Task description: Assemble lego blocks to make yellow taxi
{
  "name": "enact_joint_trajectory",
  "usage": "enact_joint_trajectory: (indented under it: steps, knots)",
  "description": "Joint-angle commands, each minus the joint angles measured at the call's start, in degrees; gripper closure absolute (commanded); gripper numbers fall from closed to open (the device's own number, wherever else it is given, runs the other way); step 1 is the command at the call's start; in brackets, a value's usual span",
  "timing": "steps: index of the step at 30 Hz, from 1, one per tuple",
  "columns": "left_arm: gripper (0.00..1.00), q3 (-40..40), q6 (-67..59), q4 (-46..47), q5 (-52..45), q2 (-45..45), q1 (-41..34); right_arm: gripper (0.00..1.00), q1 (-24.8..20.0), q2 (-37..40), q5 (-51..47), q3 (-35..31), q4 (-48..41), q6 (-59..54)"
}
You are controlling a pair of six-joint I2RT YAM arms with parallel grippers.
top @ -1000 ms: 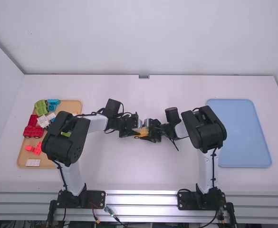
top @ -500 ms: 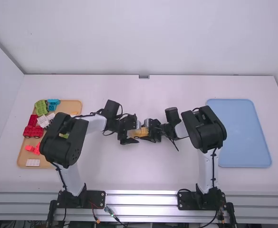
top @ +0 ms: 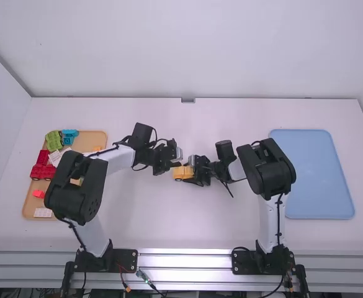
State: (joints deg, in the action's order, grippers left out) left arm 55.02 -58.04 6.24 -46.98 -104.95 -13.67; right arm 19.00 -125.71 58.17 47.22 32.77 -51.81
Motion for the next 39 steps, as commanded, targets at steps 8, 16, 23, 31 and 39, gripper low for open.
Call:
enact_joint_trajectory:
  steps: [8, 16, 23, 31, 39]
  knots:
    - [0.98, -0.26, 0.85, 0.7, -3.32, -3.8, -0.13, 0.52, 0.24, -0.74, -1.01, -0.57, -0.46, -0.52]
    - [0.98, -0.33, 0.83, -0.09, -2.93, -8.55, -0.94, 0.52, 0.22, -0.74, -1.01, -0.33, 0.26, 1.38]
    - [0.98, -0.33, 2.67, 0.09, 3.69, -10.29, -1.51, 0.52, 0.22, -0.74, -1.03, -0.26, -0.04, 1.4]
    - [0.98, 0.39, 7.3, 0.87, 13.18, -10.67, -2.08, 0.51, 0.17, -0.74, -1.16, -0.33, 0.0, 1.42]
    - [0.98, 8.2, 8.87, 5.9, 7.32, -5.73, -0.79, 0.51, 0.17, -0.74, -1.66, -0.31, -0.22, 1.42]
